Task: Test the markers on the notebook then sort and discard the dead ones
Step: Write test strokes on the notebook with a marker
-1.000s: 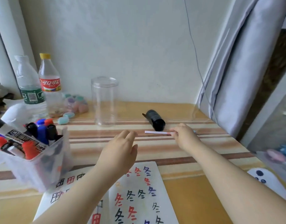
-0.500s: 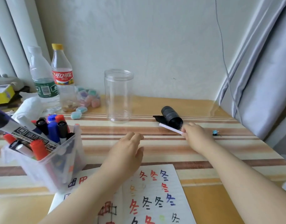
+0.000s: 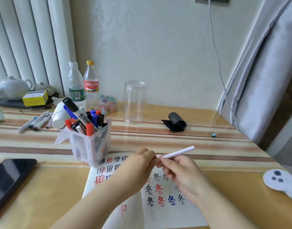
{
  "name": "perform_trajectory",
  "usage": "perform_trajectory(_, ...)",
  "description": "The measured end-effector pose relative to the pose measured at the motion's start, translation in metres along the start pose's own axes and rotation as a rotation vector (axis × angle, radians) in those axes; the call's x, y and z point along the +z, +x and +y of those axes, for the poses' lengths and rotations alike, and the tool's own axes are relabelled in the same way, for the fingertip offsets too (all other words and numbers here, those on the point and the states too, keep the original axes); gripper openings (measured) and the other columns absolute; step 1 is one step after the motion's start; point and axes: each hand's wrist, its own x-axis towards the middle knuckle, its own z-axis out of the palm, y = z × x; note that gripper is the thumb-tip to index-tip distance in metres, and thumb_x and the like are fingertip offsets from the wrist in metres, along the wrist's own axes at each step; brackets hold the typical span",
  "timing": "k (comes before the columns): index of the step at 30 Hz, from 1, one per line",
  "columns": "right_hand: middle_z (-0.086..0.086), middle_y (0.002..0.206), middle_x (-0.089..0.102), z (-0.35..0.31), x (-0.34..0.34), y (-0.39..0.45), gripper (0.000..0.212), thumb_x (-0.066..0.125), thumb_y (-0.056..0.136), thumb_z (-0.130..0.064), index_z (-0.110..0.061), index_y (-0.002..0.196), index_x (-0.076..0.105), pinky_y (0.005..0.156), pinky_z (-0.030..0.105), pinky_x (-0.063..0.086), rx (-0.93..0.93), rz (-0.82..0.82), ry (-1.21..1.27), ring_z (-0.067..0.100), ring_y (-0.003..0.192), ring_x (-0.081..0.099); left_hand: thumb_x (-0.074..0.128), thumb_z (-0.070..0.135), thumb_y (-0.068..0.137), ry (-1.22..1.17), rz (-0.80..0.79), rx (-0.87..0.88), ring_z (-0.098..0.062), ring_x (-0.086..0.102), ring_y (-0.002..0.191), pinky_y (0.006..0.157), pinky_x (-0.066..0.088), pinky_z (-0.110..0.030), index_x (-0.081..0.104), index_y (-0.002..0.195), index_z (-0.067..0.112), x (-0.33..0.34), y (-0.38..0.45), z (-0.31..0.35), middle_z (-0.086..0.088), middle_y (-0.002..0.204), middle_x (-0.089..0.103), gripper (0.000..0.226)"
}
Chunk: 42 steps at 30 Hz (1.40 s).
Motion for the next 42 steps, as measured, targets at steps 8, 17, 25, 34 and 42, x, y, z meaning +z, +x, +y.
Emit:
perform_trajectory(8,-0.010,0.082,0.057,0.028,-0.001,-0.048,0.014,0.058,0.080,-0.037,-0.025,0.084,0.058,0.074,0.023,0.038,-0.950,0.285,-1.431,0.008,0.082,0.050,0.028,0.036,0.097,0.020,-0.160,-0.022,-0.024,0.048,0.073,0.064,0.035,-0.032,0.045,0.099,0.011,-0.004,-0.059,0.009,-0.008,0.082,0.057,0.030)
perform_trajectory(17,-0.008,0.059,0.051,0.056,0.008,-0.058,0.010,0.062,0.080,-0.028,-0.022,0.086,0.067,0.037,0.023,0.035,-1.135,0.073,-1.690,0.010,0.048,0.053,0.031,0.022,0.099,0.046,-0.317,0.009,-0.013,0.045,0.073,0.061,0.033,-0.017,0.042,0.083,0.020,-0.013,-0.084,0.021,0.005,0.082,0.051,0.019)
perform_trajectory(25,-0.007,0.044,0.056,0.051,0.008,-0.067,0.047,0.027,0.097,-0.044,-0.029,0.107,0.071,0.033,0.018,0.032,-0.873,0.055,-1.653,0.014,0.035,0.052,0.032,0.021,0.097,0.080,-0.366,-0.036,-0.025,0.053,0.075,0.063,0.037,-0.027,0.044,0.083,0.017,-0.017,-0.086,0.021,-0.005,0.082,0.056,0.020)
perform_trajectory(34,-0.001,0.090,0.069,0.010,-0.015,-0.081,0.041,0.032,0.100,-0.008,-0.043,0.121,0.028,0.062,0.023,0.044,-0.175,-0.111,-0.624,0.008,0.056,0.042,0.026,0.030,0.098,0.044,-0.204,-0.076,-0.014,0.042,0.074,0.066,0.029,-0.024,0.034,0.083,0.022,-0.022,-0.082,0.006,0.008,0.078,0.044,0.019)
perform_trajectory(42,0.021,0.073,0.065,0.016,-0.011,-0.070,0.026,0.031,0.094,0.003,0.001,0.100,0.057,0.048,0.021,0.048,0.089,-0.104,0.348,0.013,0.050,0.049,0.042,0.020,0.096,-0.024,-0.062,0.030,-0.013,0.047,0.084,0.070,0.031,-0.020,0.055,0.097,0.010,0.000,-0.065,0.003,0.002,0.090,0.055,0.016)
